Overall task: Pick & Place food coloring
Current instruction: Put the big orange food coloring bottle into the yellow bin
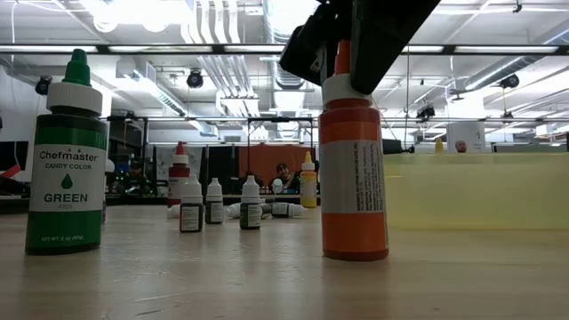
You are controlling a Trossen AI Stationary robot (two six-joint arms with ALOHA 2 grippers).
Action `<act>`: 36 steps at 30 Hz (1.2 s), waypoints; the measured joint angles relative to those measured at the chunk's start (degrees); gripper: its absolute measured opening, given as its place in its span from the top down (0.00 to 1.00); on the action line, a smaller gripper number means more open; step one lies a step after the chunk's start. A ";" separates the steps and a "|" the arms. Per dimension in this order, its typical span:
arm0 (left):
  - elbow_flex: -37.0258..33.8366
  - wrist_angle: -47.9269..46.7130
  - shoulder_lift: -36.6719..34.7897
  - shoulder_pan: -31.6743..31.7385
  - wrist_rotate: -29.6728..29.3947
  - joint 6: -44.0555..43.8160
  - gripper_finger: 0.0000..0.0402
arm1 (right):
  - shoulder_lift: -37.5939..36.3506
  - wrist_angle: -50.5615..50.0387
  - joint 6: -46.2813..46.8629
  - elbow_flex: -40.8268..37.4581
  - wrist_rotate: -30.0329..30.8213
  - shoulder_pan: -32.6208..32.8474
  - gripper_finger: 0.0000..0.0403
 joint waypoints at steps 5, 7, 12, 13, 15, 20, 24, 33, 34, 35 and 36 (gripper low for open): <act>0.00 0.00 0.01 0.01 -0.01 0.00 0.49 | -0.79 -1.44 0.04 1.27 0.01 -0.33 0.74; 0.00 0.00 0.01 0.01 -0.02 0.00 0.49 | -1.31 -3.33 0.34 2.38 0.01 -0.77 0.74; 0.00 0.00 0.02 0.02 -0.01 0.00 0.49 | -2.32 -10.53 1.55 6.27 0.19 -2.12 0.74; 0.00 0.00 0.02 0.02 -0.01 0.00 0.49 | -2.49 -11.96 1.69 7.14 0.22 -2.44 0.74; 0.00 0.02 0.00 0.00 -0.02 0.00 0.49 | -3.07 -14.63 1.86 9.11 1.23 -2.95 0.74; 0.00 0.01 0.02 0.01 0.00 0.00 0.49 | -4.95 -21.26 1.53 14.20 8.02 -4.65 0.74; 0.00 0.02 0.02 0.02 -0.01 0.25 0.49 | -8.32 -23.22 2.73 15.53 11.47 -7.25 0.74; 0.00 0.02 0.02 0.01 0.00 1.34 0.49 | -17.15 -24.24 5.15 11.74 15.32 -16.04 0.74; 0.00 0.02 0.02 0.00 0.00 1.58 0.49 | -18.02 -24.29 5.77 10.80 15.32 -17.00 0.74; 0.00 0.02 0.00 0.02 0.00 1.66 0.49 | -18.70 -24.34 6.15 9.86 15.30 -17.90 0.74; 0.00 0.02 0.02 0.00 0.02 1.77 0.49 | -19.40 -24.32 6.26 8.84 15.32 -18.75 0.74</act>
